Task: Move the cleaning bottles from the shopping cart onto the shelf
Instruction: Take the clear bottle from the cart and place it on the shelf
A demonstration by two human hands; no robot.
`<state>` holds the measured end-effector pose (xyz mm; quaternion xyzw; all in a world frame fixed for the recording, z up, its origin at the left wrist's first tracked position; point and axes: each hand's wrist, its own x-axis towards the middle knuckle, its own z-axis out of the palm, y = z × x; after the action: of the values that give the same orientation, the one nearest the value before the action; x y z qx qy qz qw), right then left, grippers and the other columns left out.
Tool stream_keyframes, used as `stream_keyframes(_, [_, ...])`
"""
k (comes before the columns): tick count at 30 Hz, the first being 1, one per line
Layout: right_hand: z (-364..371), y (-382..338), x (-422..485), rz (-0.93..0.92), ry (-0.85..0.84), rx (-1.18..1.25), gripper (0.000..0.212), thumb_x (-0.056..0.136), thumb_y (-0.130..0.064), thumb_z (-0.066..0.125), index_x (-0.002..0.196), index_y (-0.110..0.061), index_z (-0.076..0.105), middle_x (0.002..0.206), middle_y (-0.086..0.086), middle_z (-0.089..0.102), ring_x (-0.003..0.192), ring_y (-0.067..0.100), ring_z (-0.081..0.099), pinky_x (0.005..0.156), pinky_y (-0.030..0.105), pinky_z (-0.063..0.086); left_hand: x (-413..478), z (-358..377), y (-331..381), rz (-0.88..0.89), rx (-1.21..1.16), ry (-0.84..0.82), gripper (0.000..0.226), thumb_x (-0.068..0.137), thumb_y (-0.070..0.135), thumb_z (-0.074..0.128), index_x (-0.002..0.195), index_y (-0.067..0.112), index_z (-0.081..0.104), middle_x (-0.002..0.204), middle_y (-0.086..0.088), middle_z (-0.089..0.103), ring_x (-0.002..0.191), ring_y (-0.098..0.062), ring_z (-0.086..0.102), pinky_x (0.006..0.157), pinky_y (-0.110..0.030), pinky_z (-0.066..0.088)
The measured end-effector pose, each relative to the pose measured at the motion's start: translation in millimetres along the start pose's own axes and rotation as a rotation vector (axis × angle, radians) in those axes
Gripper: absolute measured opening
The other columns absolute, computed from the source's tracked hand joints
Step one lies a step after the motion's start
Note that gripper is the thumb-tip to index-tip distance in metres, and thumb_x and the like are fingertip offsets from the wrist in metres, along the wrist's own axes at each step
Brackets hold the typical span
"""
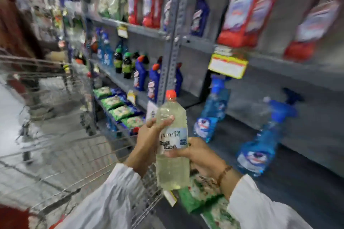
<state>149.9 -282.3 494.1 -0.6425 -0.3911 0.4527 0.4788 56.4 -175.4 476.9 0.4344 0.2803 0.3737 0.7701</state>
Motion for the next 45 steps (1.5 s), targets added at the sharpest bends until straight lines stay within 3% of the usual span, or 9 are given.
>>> stream_keyframes(4, [-49,-39,-86,-0.093,0.146,-0.048,0.022,0.069,-0.007,0.077,0.091,-0.009,0.073,0.087,0.005,0.076,0.078,0.017,0.071,0.069,0.03,0.058,-48,83,25,0.075,-0.005,-0.221,0.026,0.062,0.024,0.079,0.077,0.006,0.067,0.07,-0.014,0.071,0.053,-0.024,0.067,0.054,-0.032,0.057])
stream_keyframes(9, [-97,-80,-180,-0.177,0.334,-0.13,0.027,0.065,-0.015,0.081,0.091,-0.011,0.074,0.094,0.007,0.077,0.085,0.021,0.072,0.077,0.038,0.058,-103,168,52,0.137,0.019,-0.399,0.083,0.045,0.038,0.09,0.112,-0.001,0.058,0.099,-0.022,0.071,0.083,-0.036,0.07,0.076,-0.051,0.058])
stream_keyframes(12, [-119,-95,-224,-0.238,0.441,-0.127,0.03,0.06,-0.015,0.083,0.089,-0.011,0.075,0.092,0.007,0.077,0.086,0.025,0.072,0.079,0.04,0.054,-130,214,64,0.191,0.061,-0.461,0.08,0.038,0.04,0.09,0.104,0.007,0.059,0.093,-0.013,0.073,0.078,-0.032,0.07,0.071,-0.049,0.059])
stream_keyframes(15, [-140,-100,-261,-0.314,0.506,-0.074,0.045,0.049,-0.016,0.084,0.092,-0.009,0.074,0.095,0.011,0.076,0.091,0.028,0.071,0.083,0.043,0.056,-155,258,71,0.251,0.09,-0.55,0.061,0.045,0.034,0.087,0.094,0.014,0.057,0.077,-0.005,0.074,0.061,-0.02,0.069,0.047,-0.03,0.053])
stream_keyframes(20, [-171,-105,-309,-0.415,0.615,-0.05,0.029,0.055,-0.004,0.08,0.082,-0.011,0.074,0.084,0.005,0.077,0.078,0.019,0.072,0.067,0.031,0.059,-187,312,71,0.275,0.124,-0.641,0.051,0.054,0.029,0.085,0.095,0.017,0.058,0.075,0.0,0.073,0.058,-0.015,0.069,0.048,-0.026,0.052])
stream_keyframes(26, [-210,-123,-348,-0.562,0.749,0.02,0.039,0.042,-0.007,0.08,0.08,-0.011,0.071,0.076,0.003,0.077,0.072,0.017,0.073,0.064,0.032,0.06,-209,378,85,0.337,0.107,-0.764,0.05,0.058,0.023,0.086,0.1,0.012,0.061,0.071,0.004,0.073,0.053,-0.009,0.068,0.041,-0.016,0.046])
stream_keyframes(30, [-247,-135,-357,-0.698,0.896,0.108,0.05,0.052,0.004,0.079,0.099,-0.001,0.064,0.084,0.01,0.076,0.072,0.019,0.073,0.059,0.028,0.058,-212,425,94,0.424,0.1,-0.834,0.056,0.059,0.022,0.086,0.108,0.011,0.06,0.082,0.0,0.076,0.063,-0.011,0.072,0.048,-0.02,0.052])
stream_keyframes(38, [-308,-136,-348,-0.801,0.979,0.239,0.06,0.05,-0.004,0.079,0.108,0.001,0.065,0.104,0.017,0.072,0.093,0.03,0.068,0.086,0.042,0.054,-186,498,84,0.454,0.193,-0.875,0.059,0.059,0.025,0.086,0.109,0.016,0.055,0.09,-0.001,0.073,0.07,-0.016,0.072,0.059,-0.028,0.058])
stream_keyframes(45, [-340,-135,-329,-0.729,0.954,0.301,0.05,0.07,0.005,0.072,0.118,0.001,0.058,0.11,0.018,0.069,0.09,0.026,0.069,0.071,0.031,0.058,-149,524,69,0.413,0.206,-0.881,0.061,0.054,0.032,0.089,0.102,0.02,0.053,0.097,-0.005,0.073,0.081,-0.023,0.073,0.08,-0.043,0.059])
